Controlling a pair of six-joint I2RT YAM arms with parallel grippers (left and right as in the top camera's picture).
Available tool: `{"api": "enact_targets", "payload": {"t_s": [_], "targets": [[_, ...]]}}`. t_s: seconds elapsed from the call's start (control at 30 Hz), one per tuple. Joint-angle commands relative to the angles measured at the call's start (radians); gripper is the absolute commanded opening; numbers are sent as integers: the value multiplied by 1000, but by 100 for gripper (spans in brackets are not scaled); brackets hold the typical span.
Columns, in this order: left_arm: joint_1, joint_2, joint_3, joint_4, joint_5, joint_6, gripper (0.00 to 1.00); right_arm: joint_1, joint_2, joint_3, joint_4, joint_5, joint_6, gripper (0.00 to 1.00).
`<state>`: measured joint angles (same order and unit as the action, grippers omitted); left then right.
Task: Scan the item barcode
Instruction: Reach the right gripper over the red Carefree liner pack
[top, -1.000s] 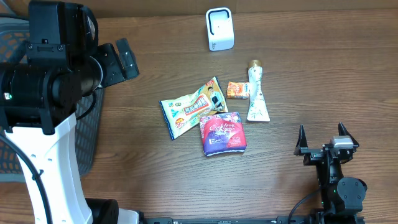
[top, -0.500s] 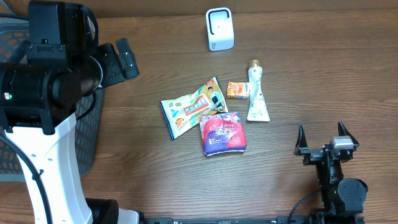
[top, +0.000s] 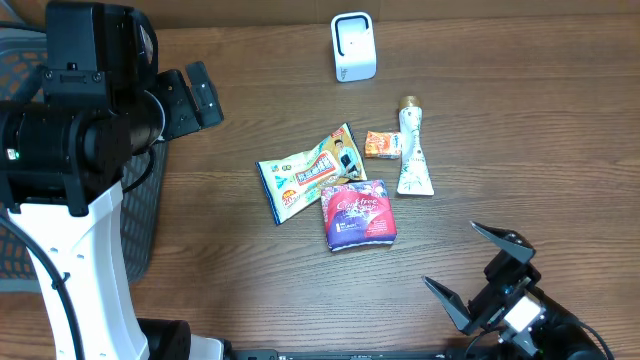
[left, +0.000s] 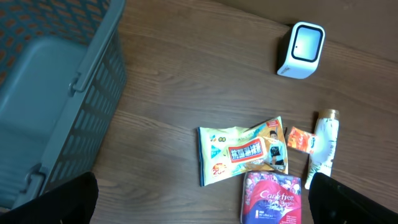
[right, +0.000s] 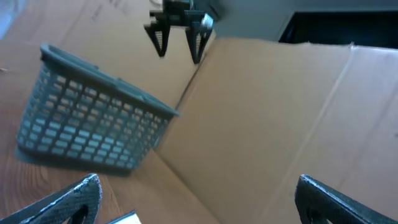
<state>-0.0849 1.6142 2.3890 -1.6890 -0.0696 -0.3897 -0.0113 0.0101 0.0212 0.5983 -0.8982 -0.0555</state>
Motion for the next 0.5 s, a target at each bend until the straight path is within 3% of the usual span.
{"api": "enact_targets", "payload": {"t_s": [0.0,0.17,0.3,0.47], "targets": [[1,2,2,0,-16,9,100,2,-3,97,-15,74,90,100],[1,2,2,0,-16,9,100,-34,116,418,-477,89,28,100],[1,2,2,0,-16,9,100,-50,357,719,-930,89,-104,100],[1,2,2,0,-16,9,100,-50,668,986,-1224,-103,-82,100]]}}
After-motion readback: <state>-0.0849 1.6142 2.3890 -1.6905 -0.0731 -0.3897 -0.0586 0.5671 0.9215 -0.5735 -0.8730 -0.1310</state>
